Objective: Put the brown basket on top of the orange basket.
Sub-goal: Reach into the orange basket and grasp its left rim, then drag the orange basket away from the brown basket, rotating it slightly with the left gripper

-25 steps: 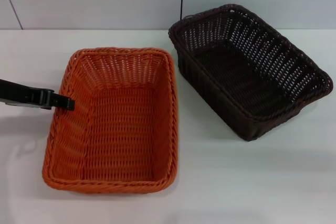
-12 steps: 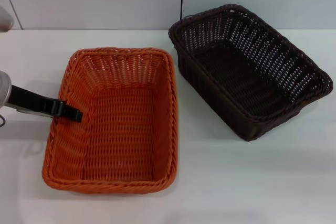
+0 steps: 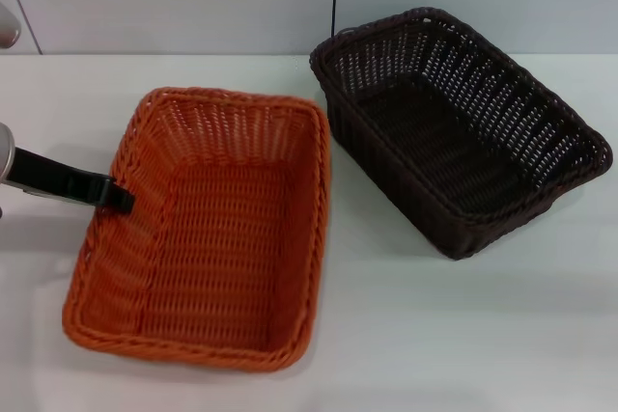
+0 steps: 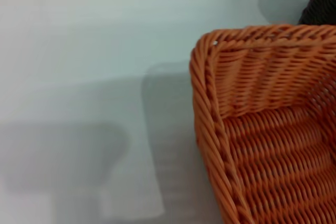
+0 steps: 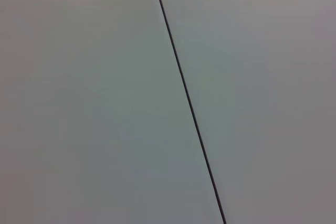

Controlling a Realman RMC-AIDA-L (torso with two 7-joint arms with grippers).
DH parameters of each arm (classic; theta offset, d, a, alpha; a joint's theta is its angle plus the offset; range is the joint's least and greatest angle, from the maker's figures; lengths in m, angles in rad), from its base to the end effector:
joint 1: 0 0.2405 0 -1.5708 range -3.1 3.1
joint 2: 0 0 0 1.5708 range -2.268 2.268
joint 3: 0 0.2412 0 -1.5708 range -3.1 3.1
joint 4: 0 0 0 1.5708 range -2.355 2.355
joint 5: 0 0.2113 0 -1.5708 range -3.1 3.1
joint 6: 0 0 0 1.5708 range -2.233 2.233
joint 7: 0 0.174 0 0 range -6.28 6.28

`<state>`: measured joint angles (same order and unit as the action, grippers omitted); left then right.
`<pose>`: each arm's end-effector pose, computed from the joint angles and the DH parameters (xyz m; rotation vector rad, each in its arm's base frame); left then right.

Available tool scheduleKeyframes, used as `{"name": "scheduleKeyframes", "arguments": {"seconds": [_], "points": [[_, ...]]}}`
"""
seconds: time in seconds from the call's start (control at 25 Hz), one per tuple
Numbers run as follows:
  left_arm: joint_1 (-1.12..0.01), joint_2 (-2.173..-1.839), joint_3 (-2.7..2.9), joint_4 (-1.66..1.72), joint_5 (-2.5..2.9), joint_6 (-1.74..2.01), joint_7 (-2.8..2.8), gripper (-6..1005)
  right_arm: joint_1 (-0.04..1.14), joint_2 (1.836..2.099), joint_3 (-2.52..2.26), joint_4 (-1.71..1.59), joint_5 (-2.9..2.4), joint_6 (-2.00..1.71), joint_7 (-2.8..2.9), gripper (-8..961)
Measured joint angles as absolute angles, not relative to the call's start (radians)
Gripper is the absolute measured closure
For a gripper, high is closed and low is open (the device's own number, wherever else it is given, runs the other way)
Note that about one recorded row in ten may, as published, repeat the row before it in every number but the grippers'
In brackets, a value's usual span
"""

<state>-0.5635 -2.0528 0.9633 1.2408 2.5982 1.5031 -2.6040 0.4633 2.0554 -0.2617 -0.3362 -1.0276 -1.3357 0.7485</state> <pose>-0.2489 0.3761 0.0471 -2.2262 -1.3972 0.1415 0.3257 0.3670 0.1392 -1.2995 0.4908 1.0491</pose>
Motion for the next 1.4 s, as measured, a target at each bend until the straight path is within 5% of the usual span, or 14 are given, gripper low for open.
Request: {"name": "scheduleKeyframes", "arguments": {"seconds": [0.24,1.4], "points": [[-0.569,-2.054,0.968,1.248,2.612,1.522,-2.576,773,0.465,2.055,-0.261,-0.334,-1.028,-1.325,0.749,332],[-0.621,-2.018,0.822,1.309,2.533,1.634,-2.184,809,0.469,2.052,-0.262,-0.323,-1.028,-1.313,0.747,331]]}}
